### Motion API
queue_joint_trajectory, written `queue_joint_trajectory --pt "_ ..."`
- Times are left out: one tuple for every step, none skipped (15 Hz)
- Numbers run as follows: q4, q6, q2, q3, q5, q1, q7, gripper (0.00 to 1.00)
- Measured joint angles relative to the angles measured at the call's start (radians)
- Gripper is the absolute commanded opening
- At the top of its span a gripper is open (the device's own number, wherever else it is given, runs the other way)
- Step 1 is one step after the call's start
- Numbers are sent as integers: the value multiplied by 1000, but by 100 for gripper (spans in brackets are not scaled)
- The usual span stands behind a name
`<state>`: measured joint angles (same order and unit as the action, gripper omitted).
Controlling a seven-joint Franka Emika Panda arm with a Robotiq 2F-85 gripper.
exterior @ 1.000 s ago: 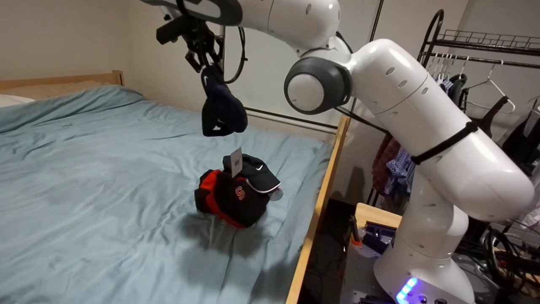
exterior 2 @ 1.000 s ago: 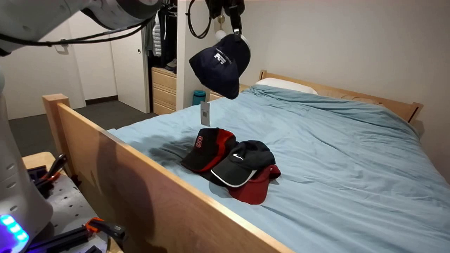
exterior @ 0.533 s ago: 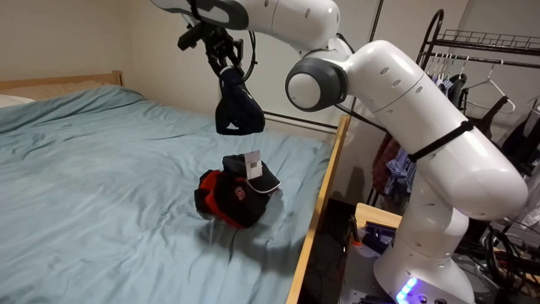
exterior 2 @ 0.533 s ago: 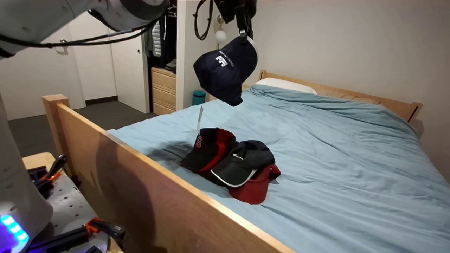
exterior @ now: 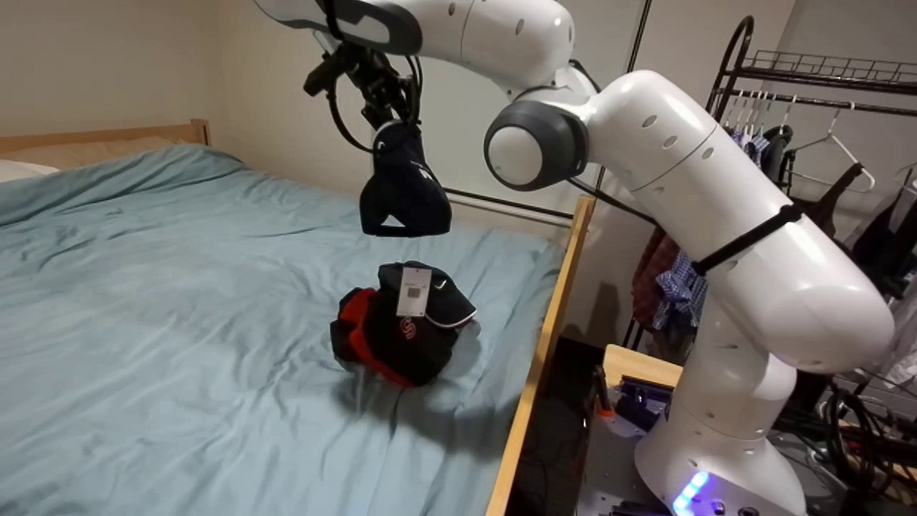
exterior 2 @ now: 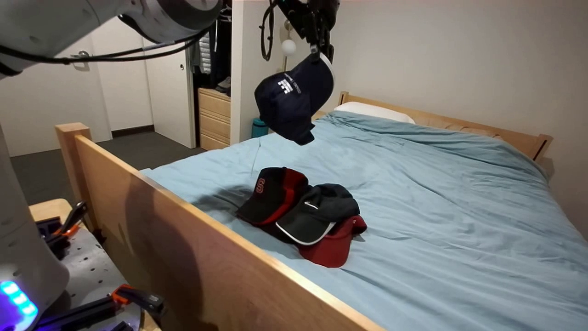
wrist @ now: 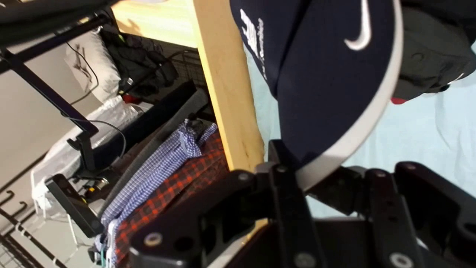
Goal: Take the blue cap on the left and put it on the pile of caps
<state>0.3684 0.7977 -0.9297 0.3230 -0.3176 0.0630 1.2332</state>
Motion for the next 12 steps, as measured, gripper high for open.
queue_joint_trajectory --pt "3 -9 -6 -3 8 -26 27 4" --pt "4 -13 -13 -5 19 -57 52 4" --pt "4 -18 -22 -9 31 -89 76 4" --pt "4 -22 -32 -13 46 -123 103 4" --pt "4 -25 -43 -19 62 -158 133 4" --pt "5 -30 -55 -24 82 -191 166 4" --pt "5 -37 -68 -29 101 -220 200 4" --pt "5 -45 -82 -35 125 -247 240 4" --pt "6 -50 -98 -44 150 -272 287 7" --pt "5 -51 -113 -54 180 -294 343 7" --pt "5 -51 -126 -63 200 -310 385 7" --pt "5 -51 -134 -68 206 -319 402 7"
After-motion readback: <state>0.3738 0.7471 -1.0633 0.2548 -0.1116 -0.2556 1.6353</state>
